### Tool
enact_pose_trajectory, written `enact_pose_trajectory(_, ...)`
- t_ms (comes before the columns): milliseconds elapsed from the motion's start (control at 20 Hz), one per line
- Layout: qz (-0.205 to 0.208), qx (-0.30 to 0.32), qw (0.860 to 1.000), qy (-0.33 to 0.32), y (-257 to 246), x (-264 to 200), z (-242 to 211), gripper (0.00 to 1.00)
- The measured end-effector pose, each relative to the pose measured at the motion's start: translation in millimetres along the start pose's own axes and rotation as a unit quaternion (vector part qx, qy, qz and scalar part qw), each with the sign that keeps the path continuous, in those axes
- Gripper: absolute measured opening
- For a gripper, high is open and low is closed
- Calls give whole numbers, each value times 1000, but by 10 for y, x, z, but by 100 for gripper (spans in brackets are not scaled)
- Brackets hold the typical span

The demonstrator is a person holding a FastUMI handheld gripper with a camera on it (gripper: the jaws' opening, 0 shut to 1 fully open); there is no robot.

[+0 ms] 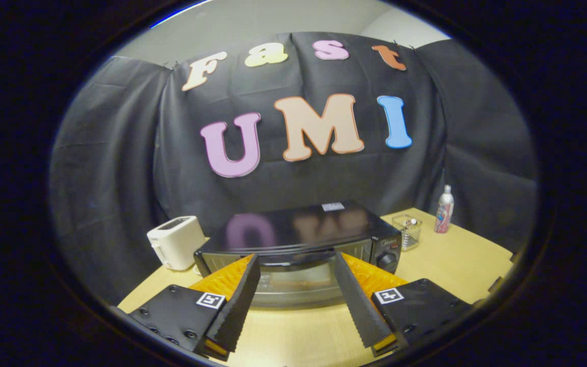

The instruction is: Open the toaster oven, put the food inside, and close the toaster oven door.

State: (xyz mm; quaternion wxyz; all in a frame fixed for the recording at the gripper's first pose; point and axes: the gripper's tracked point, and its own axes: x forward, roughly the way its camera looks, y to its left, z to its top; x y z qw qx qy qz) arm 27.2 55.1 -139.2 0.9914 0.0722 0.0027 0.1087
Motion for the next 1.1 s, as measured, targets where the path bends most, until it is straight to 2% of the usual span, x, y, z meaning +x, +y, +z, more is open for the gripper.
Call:
enact_pose_trajectory(350, -56, -62, 995, -55, -419, -322, 510, 92)
enact_pose_trajectory(650, -110, -91, 989, -46, -785, -299, 425, 92)
enact_pose_trajectory(1100, -89, -111, 990, -10, -629, -65, 23, 94)
